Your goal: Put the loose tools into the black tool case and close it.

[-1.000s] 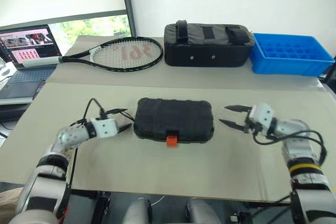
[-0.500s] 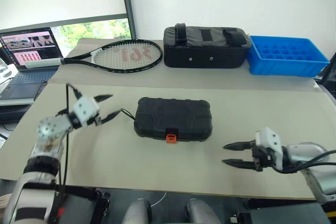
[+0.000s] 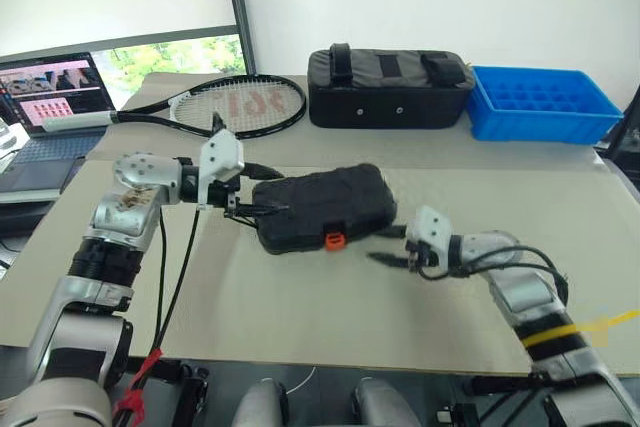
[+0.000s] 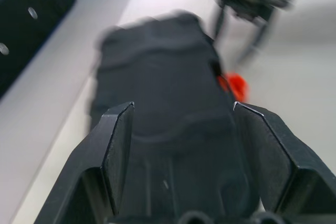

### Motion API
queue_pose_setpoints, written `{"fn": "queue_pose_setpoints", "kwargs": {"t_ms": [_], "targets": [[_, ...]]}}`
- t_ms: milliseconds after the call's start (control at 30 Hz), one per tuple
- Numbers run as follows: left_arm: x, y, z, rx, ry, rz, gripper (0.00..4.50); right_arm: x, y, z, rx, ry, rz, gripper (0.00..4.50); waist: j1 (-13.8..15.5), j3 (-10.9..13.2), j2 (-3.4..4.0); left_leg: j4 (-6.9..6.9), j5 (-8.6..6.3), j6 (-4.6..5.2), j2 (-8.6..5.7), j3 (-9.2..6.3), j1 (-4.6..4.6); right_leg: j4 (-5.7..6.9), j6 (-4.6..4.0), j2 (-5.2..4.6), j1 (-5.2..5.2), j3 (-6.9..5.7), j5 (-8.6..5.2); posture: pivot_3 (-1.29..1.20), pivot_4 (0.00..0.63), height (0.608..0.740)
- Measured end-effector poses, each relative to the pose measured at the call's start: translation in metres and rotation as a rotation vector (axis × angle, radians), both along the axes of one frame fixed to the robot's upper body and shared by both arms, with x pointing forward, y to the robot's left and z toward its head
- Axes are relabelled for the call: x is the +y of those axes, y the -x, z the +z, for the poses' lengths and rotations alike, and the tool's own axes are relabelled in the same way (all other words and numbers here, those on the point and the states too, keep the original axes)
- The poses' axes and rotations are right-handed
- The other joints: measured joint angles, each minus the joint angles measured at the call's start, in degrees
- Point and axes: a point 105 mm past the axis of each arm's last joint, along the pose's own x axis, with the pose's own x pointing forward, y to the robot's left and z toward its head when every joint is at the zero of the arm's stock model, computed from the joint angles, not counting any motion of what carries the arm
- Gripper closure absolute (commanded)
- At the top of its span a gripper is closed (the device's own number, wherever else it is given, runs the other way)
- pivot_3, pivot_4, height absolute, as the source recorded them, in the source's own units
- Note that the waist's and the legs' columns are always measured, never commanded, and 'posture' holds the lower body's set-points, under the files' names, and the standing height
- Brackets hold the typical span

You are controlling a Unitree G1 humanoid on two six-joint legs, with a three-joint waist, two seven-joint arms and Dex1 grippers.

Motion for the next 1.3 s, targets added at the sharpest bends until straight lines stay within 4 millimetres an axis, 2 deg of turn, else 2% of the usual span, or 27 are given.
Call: {"fn": "queue_pose_setpoints", "kwargs": {"t_ms": [100,200,367,467,600,867,1300], "targets": [[-0.012,-0.001,-0.008,0.004,-0.002,-0.025,1.27,-0.014,-0.017,0.02,-0.105,-0.036,-0.108,2.02,0.1,0.0,0.0,-0.03,-0.03,0.04,0.01,-0.04,-0.1,-0.02,-0.02,0.02,-0.05,0.0,0.01,0.0,0.15,0.707],[-0.019,-0.011,-0.006,-0.005,0.025,0.006,1.27,-0.013,-0.011,0.016,-0.087,-0.074,-0.131,2.02,0.3,0.0,0.01,-0.07,-0.08,0.14,0.01,-0.12,-0.14,0.0,-0.01,0.05,-0.04,-0.01,0.01,0.0,0.15,0.707],[-0.027,-0.025,-0.016,0.018,0.037,0.075,1.27,0.008,0.016,-0.002,0.053,-0.161,-0.153,2.02,0.4,0.0,0.08,-0.05,-0.12,0.2,0.0,-0.12,-0.24,0.01,-0.01,0.03,-0.05,0.01,0.0,0.0,0.15,0.707],[-0.027,-0.03,-0.028,0.049,0.017,0.114,1.27,0.023,0.029,-0.004,0.105,-0.195,-0.191,2.02,0.3,0.0,0.07,-0.06,-0.12,0.19,-0.01,-0.14,-0.22,-0.06,0.01,0.03,-0.06,-0.01,-0.01,0.0,0.15,0.707],[-0.036,-0.036,-0.029,0.05,0.007,0.126,1.27,0.057,0.045,-0.005,0.186,-0.247,-0.227,2.02,0.2,-0.1,0.08,-0.01,-0.12,0.19,-0.02,-0.16,-0.19,-0.04,0.04,0.04,-0.06,-0.01,-0.03,0.0,0.15,0.707],[-0.044,-0.038,-0.034,0.032,-0.006,0.137,1.27,0.077,0.043,-0.012,0.227,-0.256,-0.348,2.02,0.1,-0.2,0.07,0.0,-0.12,0.19,-0.03,-0.15,-0.15,-0.08,0.13,0.04,-0.01,-0.01,-0.08,0.0,0.15,0.707],[-0.045,-0.04,-0.033,0.037,0.006,0.156,1.27,0.097,0.041,-0.011,0.272,-0.288,-0.39,2.02,-0.2,-0.2,0.07,-0.02,-0.12,0.19,-0.01,-0.18,-0.15,-0.07,0.38,0.06,-0.02,-0.02,-0.22,0.0,0.15,0.707]]}}
